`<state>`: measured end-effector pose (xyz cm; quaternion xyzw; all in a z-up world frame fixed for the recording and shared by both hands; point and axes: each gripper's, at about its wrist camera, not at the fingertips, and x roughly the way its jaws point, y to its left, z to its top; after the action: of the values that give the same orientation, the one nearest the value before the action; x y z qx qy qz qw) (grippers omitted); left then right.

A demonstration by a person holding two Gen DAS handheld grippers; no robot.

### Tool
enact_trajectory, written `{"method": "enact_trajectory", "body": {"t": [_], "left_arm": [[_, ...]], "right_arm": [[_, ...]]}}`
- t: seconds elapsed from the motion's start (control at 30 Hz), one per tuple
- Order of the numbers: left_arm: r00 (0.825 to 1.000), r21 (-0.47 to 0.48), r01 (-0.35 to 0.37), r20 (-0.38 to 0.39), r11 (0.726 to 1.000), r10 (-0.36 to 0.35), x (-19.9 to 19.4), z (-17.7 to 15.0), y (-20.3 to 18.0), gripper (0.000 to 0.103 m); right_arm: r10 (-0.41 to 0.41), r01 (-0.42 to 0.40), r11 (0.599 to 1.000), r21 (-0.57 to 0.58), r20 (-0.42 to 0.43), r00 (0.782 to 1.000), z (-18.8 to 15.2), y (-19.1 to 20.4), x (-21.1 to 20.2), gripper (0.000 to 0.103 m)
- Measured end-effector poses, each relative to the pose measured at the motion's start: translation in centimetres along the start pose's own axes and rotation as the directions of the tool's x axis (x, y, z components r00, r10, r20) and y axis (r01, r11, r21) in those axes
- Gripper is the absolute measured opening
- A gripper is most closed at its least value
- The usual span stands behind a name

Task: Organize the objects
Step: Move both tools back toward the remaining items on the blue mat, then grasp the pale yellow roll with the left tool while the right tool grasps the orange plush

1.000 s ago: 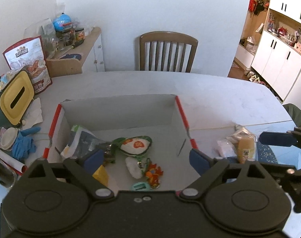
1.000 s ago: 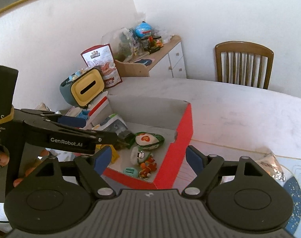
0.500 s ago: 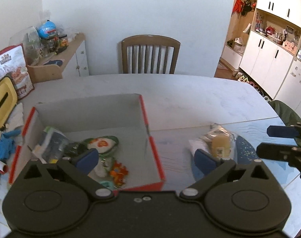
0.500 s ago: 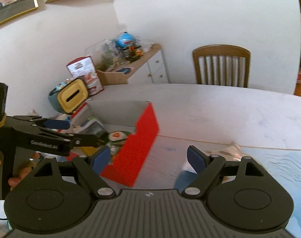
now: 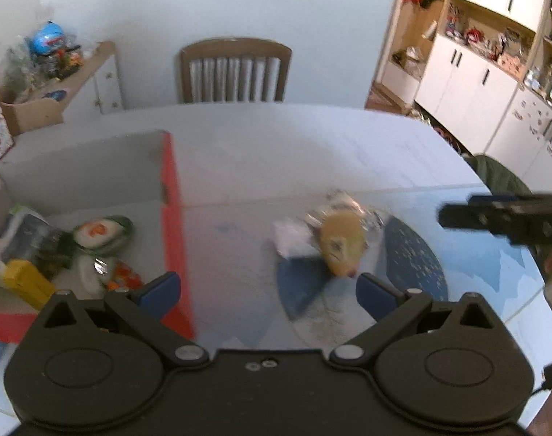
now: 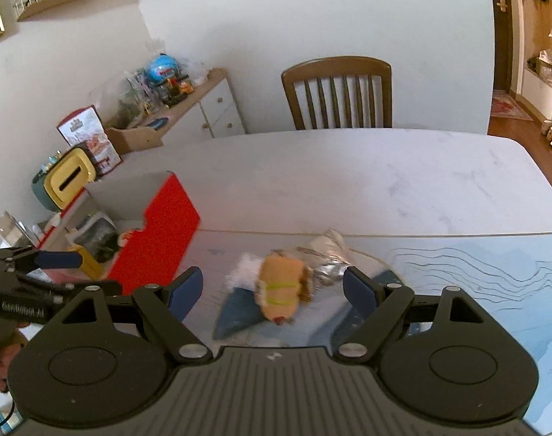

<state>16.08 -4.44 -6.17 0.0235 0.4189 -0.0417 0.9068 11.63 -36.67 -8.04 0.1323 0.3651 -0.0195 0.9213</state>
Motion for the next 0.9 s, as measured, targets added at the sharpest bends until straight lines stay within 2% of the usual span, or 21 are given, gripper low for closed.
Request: {"method": "enact_trajectory", "body": {"t": [0.13, 0.4, 0.6, 0.9], "left_arm": [[0.999, 0.009, 0.027, -0.046, 1.000, -0.026, 1.5, -1.2, -2.1, 0.102], [0.998, 0.075, 0.027, -0.066, 0.997, -0.022, 4.3, -3.6, -5.4, 0.102], [0.995, 0.112, 0.052, -0.092, 0.992, -0.041, 5.9, -5.3, -7.0, 0.103], [0.995, 0.184, 0.029, -0.096, 0.982, -0.011, 7.3, -7.4, -8.4, 0.102]], "right_arm": [[-0.009, 0.009, 1.000, -0.017, -0.018, 1.000, -0.4, -0.7, 1.3, 0.085], [0.032, -0.036, 0.998, -0.059, -0.075, 0.997, -0.6, -1.1, 4.6, 0.085], [0.055, -0.064, 0.995, -0.082, -0.112, 0.992, -0.5, -0.7, 7.2, 0.085], [0.051, -0.071, 0.991, -0.116, -0.166, 0.985, -0.9, 0.4, 10.6, 0.085]]}}
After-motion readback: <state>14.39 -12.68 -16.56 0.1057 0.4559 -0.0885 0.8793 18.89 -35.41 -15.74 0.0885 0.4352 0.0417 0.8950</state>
